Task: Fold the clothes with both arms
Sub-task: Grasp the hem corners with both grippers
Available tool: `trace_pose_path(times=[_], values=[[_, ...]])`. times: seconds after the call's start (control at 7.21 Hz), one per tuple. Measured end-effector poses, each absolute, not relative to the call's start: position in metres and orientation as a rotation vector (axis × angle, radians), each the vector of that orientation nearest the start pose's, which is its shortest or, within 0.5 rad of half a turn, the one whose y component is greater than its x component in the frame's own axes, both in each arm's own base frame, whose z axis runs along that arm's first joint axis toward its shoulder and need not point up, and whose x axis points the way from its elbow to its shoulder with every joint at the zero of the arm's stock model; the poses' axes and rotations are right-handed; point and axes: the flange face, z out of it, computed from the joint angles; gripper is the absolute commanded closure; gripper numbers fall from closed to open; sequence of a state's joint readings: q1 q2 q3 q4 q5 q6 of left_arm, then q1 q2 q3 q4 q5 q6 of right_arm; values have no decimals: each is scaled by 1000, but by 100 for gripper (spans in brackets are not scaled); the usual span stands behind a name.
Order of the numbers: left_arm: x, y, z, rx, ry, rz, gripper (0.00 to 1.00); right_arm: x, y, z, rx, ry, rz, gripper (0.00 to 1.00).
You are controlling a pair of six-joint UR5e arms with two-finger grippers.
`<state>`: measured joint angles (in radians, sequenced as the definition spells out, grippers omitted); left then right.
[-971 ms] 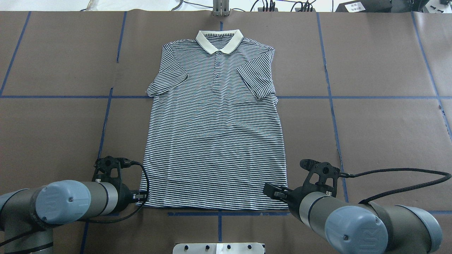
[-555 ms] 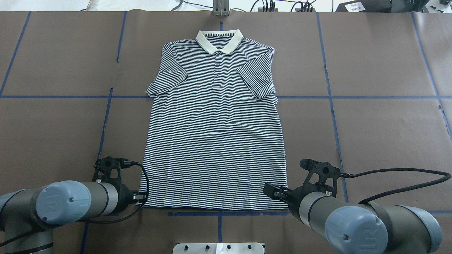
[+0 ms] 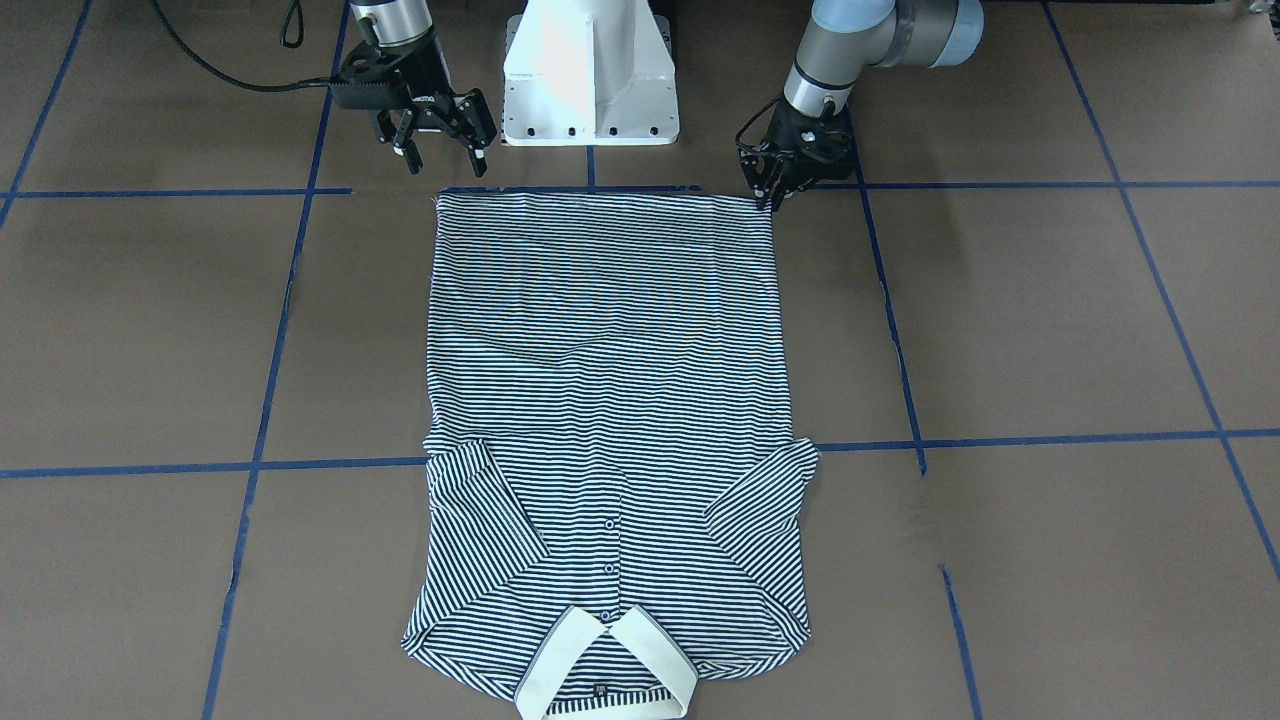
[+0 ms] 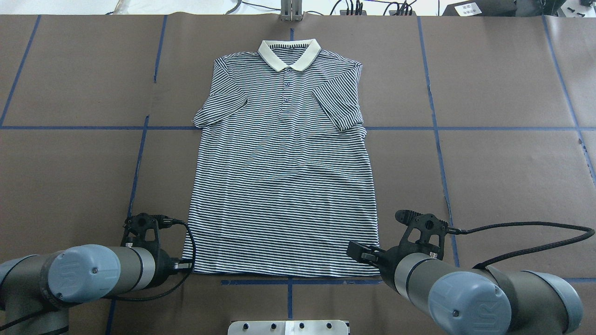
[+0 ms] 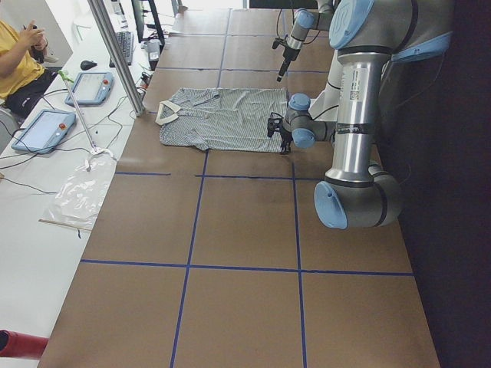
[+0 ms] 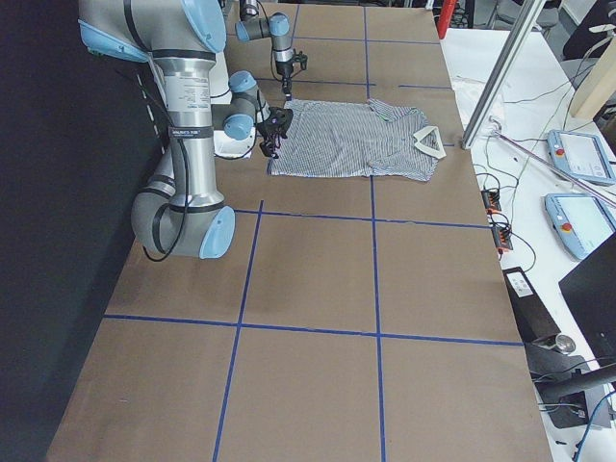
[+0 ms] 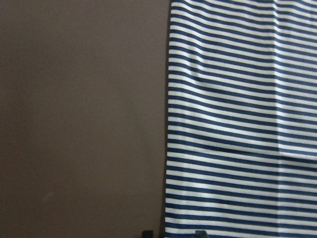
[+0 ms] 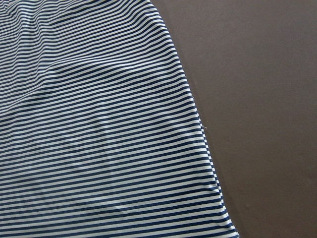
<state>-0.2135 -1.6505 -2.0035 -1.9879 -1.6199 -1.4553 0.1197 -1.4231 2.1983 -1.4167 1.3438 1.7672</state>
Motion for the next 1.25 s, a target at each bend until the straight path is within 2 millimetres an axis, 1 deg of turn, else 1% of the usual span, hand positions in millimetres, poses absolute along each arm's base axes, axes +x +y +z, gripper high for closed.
trace_pose_path(times=[0.14, 0.28, 0.42, 0.55, 0.69, 0.83, 1.11, 1.25], values=[[476, -233, 372, 105, 928, -69, 100, -458, -212, 287, 176, -938, 397, 4], [476, -232, 371, 104, 931, -69, 100, -459, -211, 288, 176, -936, 396, 10], [476, -232, 368, 104, 936, -69, 100, -463, -209, 290, 179, -930, 396, 38], [475, -232, 364, 106, 945, -68, 100, -474, -203, 297, 199, -917, 407, 42], [474, -232, 359, 106, 954, -67, 100, -488, -196, 307, 223, -898, 424, 41], [474, -231, 356, 106, 960, -65, 100, -497, -191, 318, 233, -879, 428, 40], [476, -230, 354, 105, 965, -63, 100, -506, -182, 336, 240, -841, 415, 40], [476, -230, 353, 105, 968, -62, 100, -509, -180, 341, 243, -830, 411, 40]])
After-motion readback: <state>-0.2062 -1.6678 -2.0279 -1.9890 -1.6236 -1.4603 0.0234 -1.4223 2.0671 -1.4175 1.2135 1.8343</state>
